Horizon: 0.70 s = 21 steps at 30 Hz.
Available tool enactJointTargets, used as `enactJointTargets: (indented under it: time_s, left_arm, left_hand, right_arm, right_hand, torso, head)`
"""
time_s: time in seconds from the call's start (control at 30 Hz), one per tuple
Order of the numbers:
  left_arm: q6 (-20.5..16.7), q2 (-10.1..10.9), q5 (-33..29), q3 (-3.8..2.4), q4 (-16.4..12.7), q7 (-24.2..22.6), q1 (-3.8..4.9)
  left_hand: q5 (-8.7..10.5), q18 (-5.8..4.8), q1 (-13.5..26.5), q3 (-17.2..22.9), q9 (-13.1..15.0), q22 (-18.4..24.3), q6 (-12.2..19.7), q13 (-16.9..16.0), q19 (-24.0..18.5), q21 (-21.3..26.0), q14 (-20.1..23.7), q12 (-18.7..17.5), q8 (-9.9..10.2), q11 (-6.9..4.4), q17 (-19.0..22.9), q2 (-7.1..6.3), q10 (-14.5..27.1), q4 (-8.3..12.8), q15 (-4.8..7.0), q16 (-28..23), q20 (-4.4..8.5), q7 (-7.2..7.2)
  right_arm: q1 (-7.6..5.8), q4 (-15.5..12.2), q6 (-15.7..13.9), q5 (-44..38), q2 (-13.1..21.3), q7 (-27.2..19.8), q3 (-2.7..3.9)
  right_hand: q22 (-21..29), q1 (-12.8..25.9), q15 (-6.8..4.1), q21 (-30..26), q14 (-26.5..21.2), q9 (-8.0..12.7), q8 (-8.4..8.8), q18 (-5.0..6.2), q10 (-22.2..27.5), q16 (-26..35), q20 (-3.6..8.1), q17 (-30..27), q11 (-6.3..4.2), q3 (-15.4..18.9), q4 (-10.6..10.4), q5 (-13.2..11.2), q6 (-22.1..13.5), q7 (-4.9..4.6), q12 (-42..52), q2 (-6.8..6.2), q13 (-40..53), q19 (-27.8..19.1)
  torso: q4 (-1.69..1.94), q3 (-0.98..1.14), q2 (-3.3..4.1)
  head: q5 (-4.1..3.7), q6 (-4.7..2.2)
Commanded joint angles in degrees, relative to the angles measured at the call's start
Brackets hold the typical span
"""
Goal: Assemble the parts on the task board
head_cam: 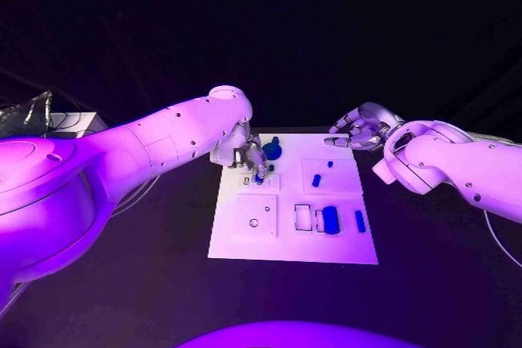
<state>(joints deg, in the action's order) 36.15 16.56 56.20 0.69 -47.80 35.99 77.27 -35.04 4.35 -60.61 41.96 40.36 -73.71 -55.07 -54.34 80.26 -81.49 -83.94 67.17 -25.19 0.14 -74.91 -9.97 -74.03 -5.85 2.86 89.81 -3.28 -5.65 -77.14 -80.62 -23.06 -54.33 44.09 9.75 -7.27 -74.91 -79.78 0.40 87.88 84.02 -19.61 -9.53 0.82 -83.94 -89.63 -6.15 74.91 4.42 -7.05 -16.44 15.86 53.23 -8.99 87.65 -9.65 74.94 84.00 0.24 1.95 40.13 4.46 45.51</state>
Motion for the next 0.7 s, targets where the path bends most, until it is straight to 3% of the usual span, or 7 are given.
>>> enactJointTargets:
  time_s: [0.03,0.7]
  left_arm:
    - [-0.2,-0.2,0.3,0.02,0.1,0.2,-0.09]
    - [0.5,0.0,0.3,0.19,0.2,0.2,-0.39]
  left_hand:
    - [-0.24,-0.48,-1.3,10.6,0.1,-0.1,-1.0,-0.1,-0.2,-0.4,-6.1,-0.2,-0.2,0.08,-15.1,0.91,-0.3,10.9,0.33,0.2,0.17,0.82]
    - [-0.42,-0.49,-1.3,10.4,0.1,-0.1,-1.1,-0.1,-0.2,-0.4,-6.1,-0.3,-0.2,0.07,-15.1,0.95,-0.3,10.9,0.32,0.2,0.16,0.83]
  right_arm:
    - [0.02,-0.1,0.2,-0.5,0.0,-0.7,0.01]
    - [0.02,-0.2,0.3,-0.5,0.0,-0.7,0.01]
  right_hand:
    - [-13.4,0.4,-0.25,-0.2,5.9,-0.1,-0.27,-0.20,-3.7,-0.3,0.13,14.8,-0.04,-0.4,0.0,0.1,-0.4,-0.13,-0.1,0.00,12.7,4.9]
    - [-13.4,0.4,-0.25,-0.2,5.9,-0.1,-0.27,-0.20,-3.7,-0.3,0.13,14.8,-0.04,-0.4,0.0,0.1,-0.4,-0.13,-0.1,0.00,12.7,4.9]
  torso:
    - [0.01,0.04,-0.01]
    - [0.03,0.01,-0.04]
  head:
    - [-0.03,0.11]
    - [-0.02,0.31]
